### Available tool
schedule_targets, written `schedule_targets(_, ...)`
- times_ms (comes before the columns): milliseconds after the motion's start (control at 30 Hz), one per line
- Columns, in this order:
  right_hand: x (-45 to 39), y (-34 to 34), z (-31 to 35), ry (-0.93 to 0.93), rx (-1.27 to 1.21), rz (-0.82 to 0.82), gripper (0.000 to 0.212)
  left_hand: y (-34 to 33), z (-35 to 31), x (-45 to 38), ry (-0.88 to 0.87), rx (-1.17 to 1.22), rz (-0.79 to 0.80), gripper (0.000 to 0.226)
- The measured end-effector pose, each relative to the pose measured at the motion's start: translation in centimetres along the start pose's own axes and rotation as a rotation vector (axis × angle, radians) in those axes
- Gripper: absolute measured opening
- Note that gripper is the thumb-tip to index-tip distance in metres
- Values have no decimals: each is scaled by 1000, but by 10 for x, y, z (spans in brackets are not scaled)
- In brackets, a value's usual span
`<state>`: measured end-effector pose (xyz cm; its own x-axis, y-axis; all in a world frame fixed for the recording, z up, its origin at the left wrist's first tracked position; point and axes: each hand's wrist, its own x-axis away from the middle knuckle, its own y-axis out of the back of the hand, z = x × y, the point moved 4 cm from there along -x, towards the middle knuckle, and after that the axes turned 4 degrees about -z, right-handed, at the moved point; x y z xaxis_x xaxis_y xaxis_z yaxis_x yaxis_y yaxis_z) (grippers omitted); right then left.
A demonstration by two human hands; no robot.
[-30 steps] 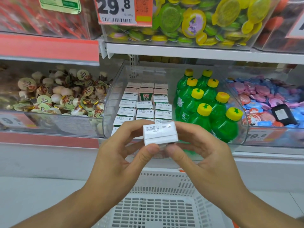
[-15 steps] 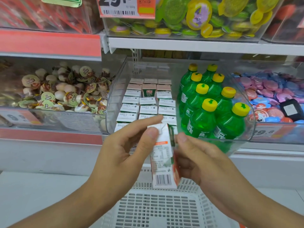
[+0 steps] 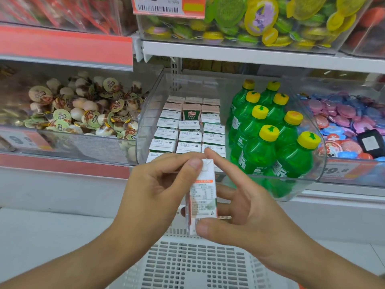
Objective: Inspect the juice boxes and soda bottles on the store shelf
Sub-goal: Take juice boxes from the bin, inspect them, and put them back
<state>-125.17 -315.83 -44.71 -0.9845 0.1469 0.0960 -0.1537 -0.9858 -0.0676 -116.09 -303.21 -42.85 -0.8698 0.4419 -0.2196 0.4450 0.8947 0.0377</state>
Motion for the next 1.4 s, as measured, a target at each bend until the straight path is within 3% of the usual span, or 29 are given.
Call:
schedule_targets(567,-7,5,4,-16,-155,258,92,7,-4,0,25,28,-21,21)
schedule_targets(733,-8,6,3,-17,-188,112,92,9,0,0,96,90,-13,25)
schedule_targets(867,-5,6,10,38,-64,-28,88,1,6,4,141,19,82,34)
schedule_targets(1033,-4,15,15,100,88,-192,58,-1,13,5,197,72,89,49)
schedule_targets(1233,-4,22,22,137,168,-268,30,-6,18,8,171,79,112,46)
schedule_targets(1400,-5,21,23,136,180,-251,30,-6,17,9,170,126,96,38)
